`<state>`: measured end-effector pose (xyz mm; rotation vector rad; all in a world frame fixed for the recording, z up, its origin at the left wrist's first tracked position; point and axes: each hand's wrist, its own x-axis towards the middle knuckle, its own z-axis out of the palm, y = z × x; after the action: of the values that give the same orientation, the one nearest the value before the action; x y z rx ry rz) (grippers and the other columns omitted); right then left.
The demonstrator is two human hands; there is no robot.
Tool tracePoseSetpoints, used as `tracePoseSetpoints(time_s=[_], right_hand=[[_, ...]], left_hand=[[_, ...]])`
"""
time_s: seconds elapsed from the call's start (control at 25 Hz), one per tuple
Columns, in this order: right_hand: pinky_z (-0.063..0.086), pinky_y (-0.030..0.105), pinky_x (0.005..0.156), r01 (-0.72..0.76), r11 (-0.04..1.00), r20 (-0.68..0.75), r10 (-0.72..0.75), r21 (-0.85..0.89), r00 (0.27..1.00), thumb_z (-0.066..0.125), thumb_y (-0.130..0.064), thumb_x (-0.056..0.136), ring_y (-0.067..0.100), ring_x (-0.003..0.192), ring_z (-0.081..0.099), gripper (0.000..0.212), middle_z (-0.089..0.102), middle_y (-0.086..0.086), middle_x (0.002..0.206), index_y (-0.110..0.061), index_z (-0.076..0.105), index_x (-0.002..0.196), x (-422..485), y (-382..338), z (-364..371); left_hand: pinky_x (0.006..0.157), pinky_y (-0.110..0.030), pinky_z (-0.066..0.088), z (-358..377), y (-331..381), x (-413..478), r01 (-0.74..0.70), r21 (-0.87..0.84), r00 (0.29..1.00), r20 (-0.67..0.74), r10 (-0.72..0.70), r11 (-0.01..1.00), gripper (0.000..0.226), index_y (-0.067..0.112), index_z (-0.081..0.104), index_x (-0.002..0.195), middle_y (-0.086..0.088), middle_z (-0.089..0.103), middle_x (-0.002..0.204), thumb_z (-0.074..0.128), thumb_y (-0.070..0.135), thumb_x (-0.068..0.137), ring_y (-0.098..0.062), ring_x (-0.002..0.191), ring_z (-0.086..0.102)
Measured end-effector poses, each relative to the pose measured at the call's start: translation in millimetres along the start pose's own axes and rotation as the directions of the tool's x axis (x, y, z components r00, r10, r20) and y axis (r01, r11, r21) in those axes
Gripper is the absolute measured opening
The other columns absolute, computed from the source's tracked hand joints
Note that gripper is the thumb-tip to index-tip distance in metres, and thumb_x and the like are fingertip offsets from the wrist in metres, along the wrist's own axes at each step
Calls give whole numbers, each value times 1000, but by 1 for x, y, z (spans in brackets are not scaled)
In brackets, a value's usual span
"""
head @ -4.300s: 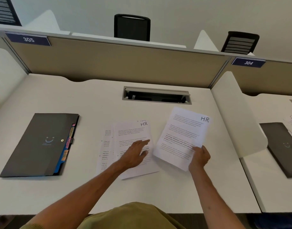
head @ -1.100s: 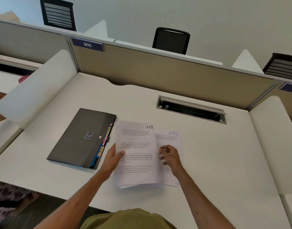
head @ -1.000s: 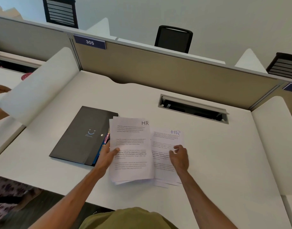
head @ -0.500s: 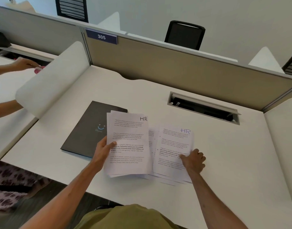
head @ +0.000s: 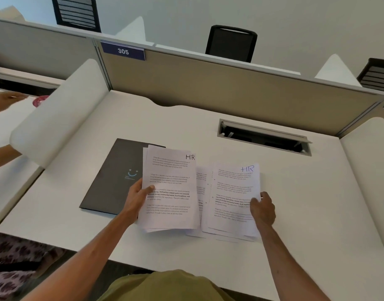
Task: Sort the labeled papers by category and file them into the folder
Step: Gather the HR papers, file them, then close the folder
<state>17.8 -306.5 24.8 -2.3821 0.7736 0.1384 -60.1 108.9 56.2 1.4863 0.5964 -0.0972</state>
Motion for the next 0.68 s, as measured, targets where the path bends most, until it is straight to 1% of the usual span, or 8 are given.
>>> tracePoseSetpoints(time_s=[0.08,0.2,0.28,0.36,0.44,0.52,0.6,0.68], right_hand=[[55,47,88,-33,996,-67,39,85,997,52,-19,93,38,107,66,35,70,10,120,-21,62,128,0,-2,0],[52,40,73,-114,931,-113,162,346,980,49,-12,83,36,87,64,26,71,6,96,-16,67,101,-3,-5,-6],[43,35,67,-158,813,-67,235,561,970,52,-6,78,28,77,57,13,64,3,80,-12,63,82,-4,-11,-13],[38,31,65,-206,652,47,253,730,966,58,1,78,22,78,50,18,60,3,78,-16,61,74,-10,-19,-17],[39,29,67,-253,581,157,211,774,965,63,1,79,21,82,52,19,62,5,83,-17,64,76,-21,-28,-10],[43,32,76,-271,597,250,119,755,961,67,-6,75,21,87,57,10,66,5,86,-16,69,78,-36,-39,5],[47,38,85,-274,609,331,20,745,943,71,-11,70,25,92,62,13,71,9,90,-11,73,83,-50,-50,21],[51,39,85,-284,649,394,-25,705,919,70,-7,77,27,89,66,10,75,11,91,-6,74,86,-64,-62,36]], left_hand=[[72,-41,67,-5,3,6,15,11,1000,18,-15,1000,30,22,68,129,-1,82,112,65,9,102,-33,95,80],[67,-35,64,-13,7,15,43,2,999,14,-43,999,29,23,69,127,0,82,108,61,7,103,-27,88,81],[69,-37,63,-19,9,20,61,-7,998,17,-61,998,31,24,69,128,-2,82,110,60,8,103,-27,89,80],[71,-38,63,-24,10,23,62,-21,997,36,-61,998,33,24,69,129,-3,82,112,59,7,103,-28,91,80],[69,-35,64,-26,8,23,55,-21,997,59,-53,998,32,23,69,128,-2,82,110,58,5,104,-27,91,80],[68,-32,64,-25,5,21,55,-20,995,80,-54,998,30,20,69,128,-1,83,107,56,5,105,-27,92,81],[69,-31,64,-22,4,17,47,-31,993,111,-43,998,30,19,68,129,0,83,107,53,5,107,-27,94,81],[72,-34,65,-19,4,16,47,-34,989,145,-42,998,31,20,66,131,-2,82,112,52,5,108,-27,96,80]])
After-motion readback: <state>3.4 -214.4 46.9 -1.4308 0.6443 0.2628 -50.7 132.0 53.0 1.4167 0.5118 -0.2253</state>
